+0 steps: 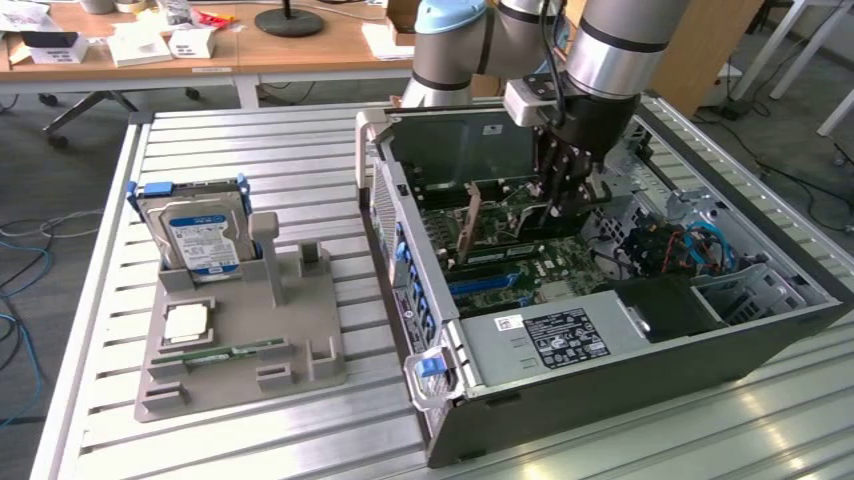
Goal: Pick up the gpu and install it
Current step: 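Insert the gpu into the slot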
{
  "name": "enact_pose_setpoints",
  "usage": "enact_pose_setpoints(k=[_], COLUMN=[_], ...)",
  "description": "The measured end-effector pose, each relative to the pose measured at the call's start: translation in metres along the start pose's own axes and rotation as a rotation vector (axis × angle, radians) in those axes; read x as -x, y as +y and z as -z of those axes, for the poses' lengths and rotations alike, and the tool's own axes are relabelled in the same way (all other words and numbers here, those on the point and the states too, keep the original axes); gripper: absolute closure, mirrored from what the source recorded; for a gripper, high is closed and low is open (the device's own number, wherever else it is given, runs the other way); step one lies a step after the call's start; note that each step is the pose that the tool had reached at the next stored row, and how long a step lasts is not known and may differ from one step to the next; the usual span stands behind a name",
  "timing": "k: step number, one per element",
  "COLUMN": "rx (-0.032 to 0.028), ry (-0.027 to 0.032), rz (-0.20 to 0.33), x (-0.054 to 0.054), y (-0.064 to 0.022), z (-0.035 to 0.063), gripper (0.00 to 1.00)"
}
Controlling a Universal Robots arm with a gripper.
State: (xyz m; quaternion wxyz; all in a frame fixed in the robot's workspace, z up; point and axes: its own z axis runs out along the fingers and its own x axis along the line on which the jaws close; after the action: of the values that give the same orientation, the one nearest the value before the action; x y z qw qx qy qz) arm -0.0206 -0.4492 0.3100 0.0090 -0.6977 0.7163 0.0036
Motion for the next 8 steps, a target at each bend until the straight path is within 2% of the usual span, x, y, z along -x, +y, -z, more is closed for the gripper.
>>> enact_pose_setpoints(k=[8], rx=[0.0000], ry=[0.0000], rz=[0.000], x=[-0.0001], y=[0.0026], z=[0.0000], gripper=[0.74])
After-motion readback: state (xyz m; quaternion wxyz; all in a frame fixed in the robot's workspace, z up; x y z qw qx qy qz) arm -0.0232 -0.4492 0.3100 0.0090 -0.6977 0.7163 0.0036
